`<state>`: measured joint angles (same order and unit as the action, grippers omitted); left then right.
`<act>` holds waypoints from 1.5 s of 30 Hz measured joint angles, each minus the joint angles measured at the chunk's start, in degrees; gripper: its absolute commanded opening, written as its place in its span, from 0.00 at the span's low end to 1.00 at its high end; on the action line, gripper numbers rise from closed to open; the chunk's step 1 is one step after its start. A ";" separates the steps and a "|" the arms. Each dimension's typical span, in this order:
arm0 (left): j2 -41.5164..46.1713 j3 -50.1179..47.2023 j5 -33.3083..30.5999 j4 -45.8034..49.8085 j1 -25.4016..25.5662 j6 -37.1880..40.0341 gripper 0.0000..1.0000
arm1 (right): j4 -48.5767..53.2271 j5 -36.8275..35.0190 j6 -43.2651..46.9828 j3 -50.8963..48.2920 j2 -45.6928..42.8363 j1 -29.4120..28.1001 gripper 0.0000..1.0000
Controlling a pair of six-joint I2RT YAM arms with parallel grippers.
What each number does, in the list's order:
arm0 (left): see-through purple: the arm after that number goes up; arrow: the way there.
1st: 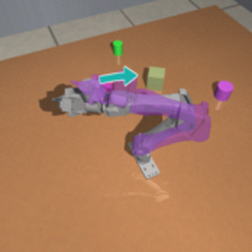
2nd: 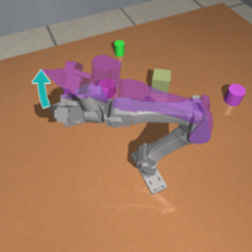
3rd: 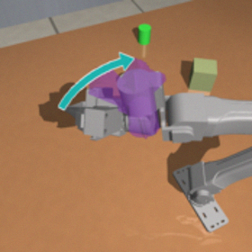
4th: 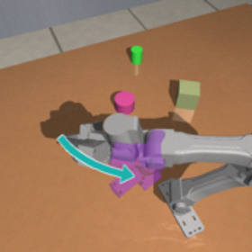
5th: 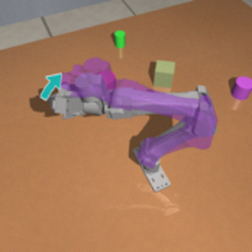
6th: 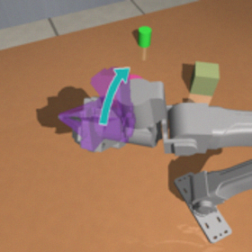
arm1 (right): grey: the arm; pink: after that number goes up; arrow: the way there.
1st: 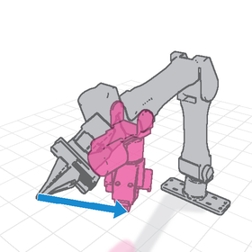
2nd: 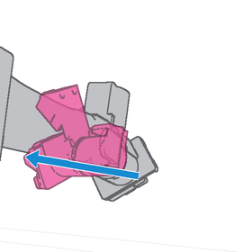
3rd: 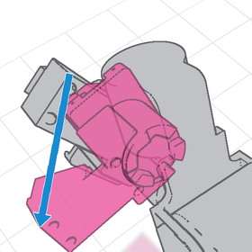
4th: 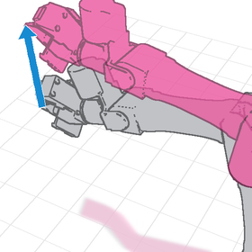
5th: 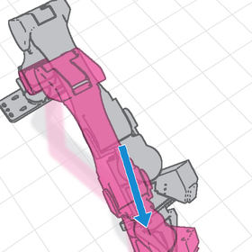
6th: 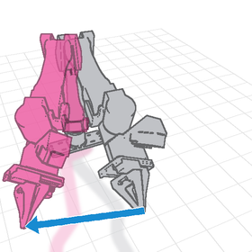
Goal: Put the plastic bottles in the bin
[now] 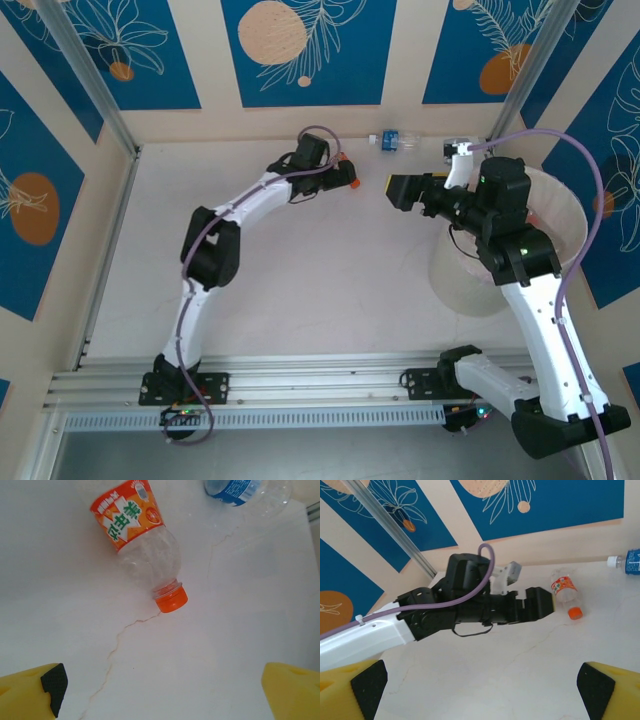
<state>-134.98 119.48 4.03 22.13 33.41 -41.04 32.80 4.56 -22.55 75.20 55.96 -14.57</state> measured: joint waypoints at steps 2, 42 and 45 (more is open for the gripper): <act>-4.17 6.23 -1.79 2.51 0.72 -0.96 1.00 | -0.07 -1.16 0.02 -0.24 0.20 -0.83 1.00; -37.29 54.23 -16.22 19.23 0.46 10.38 0.26 | 2.36 -10.05 0.92 -0.90 0.81 -6.64 1.00; -37.29 54.23 -15.56 19.21 0.46 11.76 0.20 | 2.36 -10.54 1.11 -0.90 0.79 -6.86 1.00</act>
<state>-172.27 173.71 -11.53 41.34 33.87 -29.28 35.16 -5.98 -21.43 74.30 56.75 -21.43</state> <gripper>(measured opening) 0.254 0.995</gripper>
